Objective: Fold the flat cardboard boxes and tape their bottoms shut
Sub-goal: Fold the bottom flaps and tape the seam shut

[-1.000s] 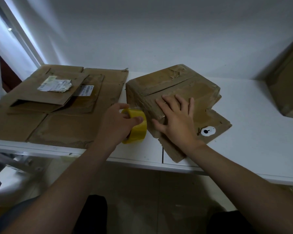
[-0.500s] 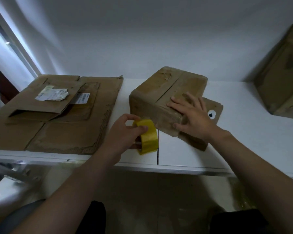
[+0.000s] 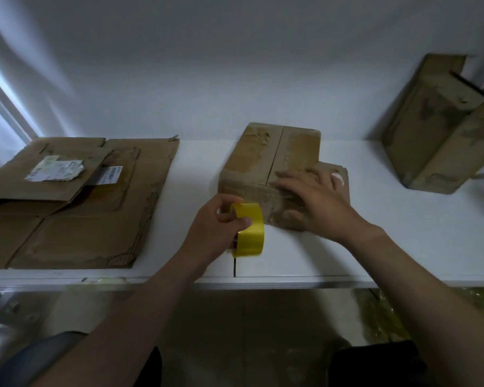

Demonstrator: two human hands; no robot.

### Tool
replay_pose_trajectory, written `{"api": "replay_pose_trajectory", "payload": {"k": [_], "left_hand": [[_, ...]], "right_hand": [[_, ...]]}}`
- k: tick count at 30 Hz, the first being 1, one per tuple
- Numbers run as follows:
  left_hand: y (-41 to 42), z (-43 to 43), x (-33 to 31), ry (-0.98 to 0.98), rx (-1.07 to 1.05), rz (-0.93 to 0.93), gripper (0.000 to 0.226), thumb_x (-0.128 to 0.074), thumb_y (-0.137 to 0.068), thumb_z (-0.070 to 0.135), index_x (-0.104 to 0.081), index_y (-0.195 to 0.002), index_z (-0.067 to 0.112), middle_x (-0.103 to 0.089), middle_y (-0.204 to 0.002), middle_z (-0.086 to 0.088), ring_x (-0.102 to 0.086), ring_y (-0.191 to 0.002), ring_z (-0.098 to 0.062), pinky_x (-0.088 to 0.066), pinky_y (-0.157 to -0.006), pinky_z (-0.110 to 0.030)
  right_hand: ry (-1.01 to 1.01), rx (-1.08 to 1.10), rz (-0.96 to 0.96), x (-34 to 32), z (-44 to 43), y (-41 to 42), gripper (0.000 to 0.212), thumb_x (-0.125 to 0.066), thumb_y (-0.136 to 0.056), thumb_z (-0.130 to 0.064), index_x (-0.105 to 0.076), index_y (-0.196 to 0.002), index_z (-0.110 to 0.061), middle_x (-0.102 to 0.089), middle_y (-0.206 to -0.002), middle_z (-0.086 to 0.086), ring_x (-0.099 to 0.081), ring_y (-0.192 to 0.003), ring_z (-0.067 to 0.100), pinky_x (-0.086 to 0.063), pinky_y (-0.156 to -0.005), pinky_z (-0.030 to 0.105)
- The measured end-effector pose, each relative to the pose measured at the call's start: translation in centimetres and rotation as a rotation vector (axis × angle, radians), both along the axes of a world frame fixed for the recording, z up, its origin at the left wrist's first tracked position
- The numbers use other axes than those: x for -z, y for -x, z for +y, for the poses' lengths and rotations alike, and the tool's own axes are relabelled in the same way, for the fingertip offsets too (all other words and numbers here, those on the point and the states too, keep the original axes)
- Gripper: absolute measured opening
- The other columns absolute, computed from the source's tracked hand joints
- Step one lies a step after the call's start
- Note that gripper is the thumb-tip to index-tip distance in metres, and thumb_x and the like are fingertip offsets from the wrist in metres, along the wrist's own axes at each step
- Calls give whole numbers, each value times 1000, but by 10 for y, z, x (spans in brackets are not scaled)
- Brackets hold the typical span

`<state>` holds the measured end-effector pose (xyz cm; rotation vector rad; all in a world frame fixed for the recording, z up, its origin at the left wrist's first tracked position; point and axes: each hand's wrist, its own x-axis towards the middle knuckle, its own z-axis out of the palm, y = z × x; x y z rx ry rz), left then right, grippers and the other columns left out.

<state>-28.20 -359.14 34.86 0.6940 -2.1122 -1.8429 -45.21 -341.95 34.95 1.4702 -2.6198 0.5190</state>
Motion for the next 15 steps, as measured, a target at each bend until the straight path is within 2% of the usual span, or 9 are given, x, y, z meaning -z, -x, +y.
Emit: {"api": "replay_pose_trajectory", "payload": {"k": [2, 4, 7, 10, 11, 12, 15], "left_hand": [[2, 4, 0, 26, 17, 16, 32, -74, -89, 16, -58, -108, 35, -63, -106, 8, -65, -93, -13, -58, -59, -22], [3, 6, 0, 40, 36, 43, 31, -73, -89, 13, -59, -108, 33, -65, -107, 3, -67, -95, -15, -61, -64, -27], [2, 9, -1, 10, 71, 121, 31, -71, -89, 4, -58, -108, 25, -72, -105, -4, -71, -91, -18, -62, -68, -29], [0, 9, -2, -4, 86, 176, 33, -69, -90, -1, -55, -108, 24, -72, -102, -4, -72, -86, -11, -60, -65, -27], [-1, 9, -1, -5, 77, 183, 34, -69, -90, 0, -55, -109, 25, -72, -103, -4, -71, -85, -10, -60, -65, -27], [-1, 8, -1, -1, 63, 184, 36, -69, -90, 2, -55, -112, 26, -71, -106, -4, -70, -85, -10, -60, -67, -28], [-2, 10, -1, 8, 31, 181, 43, -69, -92, 11, -49, -124, 33, -67, -118, 0, -69, -92, -9, -60, -72, -29]], "right_hand": [[155, -63, -80, -4, -9, -13, 47, -59, -95, -51, -52, -141, -42, -45, -148, -23, -28, -131, 13, -25, -110, 44], [205, -78, -182, -5, -18, -22, 44, -60, -94, -55, -59, -136, -41, -51, -138, -27, -29, -124, 5, -29, -111, 44], [230, -66, -406, -6, -26, -24, 35, -69, -89, -52, -70, -120, -38, -59, -123, -27, -42, -122, 6, -38, -110, 43], [386, -86, -575, -13, -32, -27, 7, -77, -87, -34, -76, -94, -32, -70, -102, -16, -62, -102, 4, -51, -93, 33], [415, -94, -537, -15, -34, -28, 4, -77, -88, -27, -76, -87, -30, -69, -96, -13, -62, -96, 4, -51, -87, 28], [423, -100, -475, -16, -37, -30, 10, -76, -89, -22, -74, -84, -29, -67, -91, -12, -61, -92, 4, -50, -82, 24], [407, -138, -299, -15, -42, -36, 14, -71, -93, -20, -68, -85, -31, -62, -87, -15, -58, -87, 3, -44, -74, 17]]}}
